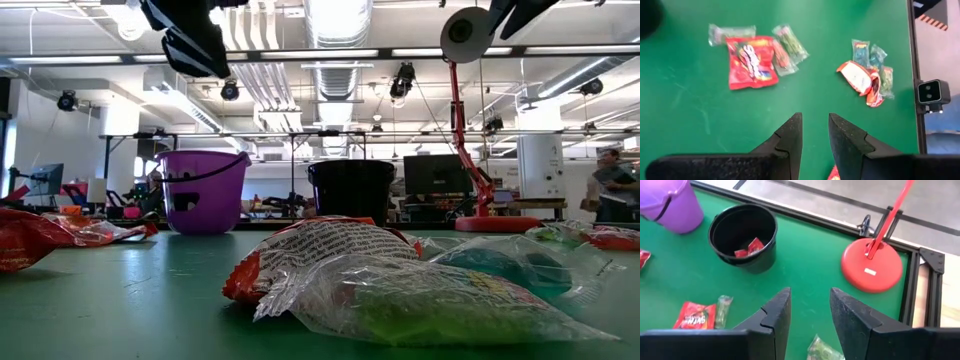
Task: Sort candy
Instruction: Put the blue gummy into the violet bucket
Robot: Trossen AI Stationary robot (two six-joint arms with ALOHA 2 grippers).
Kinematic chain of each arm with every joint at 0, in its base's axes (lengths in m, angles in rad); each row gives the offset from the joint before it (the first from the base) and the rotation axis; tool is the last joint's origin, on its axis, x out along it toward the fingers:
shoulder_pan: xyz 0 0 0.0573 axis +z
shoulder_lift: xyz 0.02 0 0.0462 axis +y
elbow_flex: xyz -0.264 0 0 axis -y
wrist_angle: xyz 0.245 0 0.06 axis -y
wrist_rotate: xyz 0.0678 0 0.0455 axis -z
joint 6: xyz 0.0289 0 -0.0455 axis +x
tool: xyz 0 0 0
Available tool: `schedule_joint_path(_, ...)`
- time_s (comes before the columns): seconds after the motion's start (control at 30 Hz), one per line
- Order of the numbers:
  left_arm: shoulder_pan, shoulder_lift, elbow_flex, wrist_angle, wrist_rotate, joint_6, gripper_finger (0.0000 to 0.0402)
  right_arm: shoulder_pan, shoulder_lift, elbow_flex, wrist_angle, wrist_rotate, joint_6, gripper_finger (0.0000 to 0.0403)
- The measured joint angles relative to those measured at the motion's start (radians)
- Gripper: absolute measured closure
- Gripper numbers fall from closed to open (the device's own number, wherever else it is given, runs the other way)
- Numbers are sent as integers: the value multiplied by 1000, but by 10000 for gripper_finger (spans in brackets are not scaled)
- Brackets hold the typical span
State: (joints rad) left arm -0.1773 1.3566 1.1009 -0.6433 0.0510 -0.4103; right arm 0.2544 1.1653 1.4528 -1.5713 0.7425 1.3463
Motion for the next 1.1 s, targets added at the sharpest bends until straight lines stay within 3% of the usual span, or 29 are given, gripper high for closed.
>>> schedule_joint_path(0.2, -62, 126, 100, 18, -22, -146, 325, -7, -7, 0, 0, 0, -105, 276)
schedule_joint_path(0.43, -156, 294, 284, 11, -237, -354, 325, -7, -18, -1, 1, -9, -283, 273)
schedule_joint_path(0.6, -211, 416, 394, -23, -271, -418, 325, -7, -24, -1, 1, -9, -336, 278)
schedule_joint_path(1.1, -267, 734, 675, -37, -238, -154, 325, -7, -26, -1, 0, -9, -382, 280)
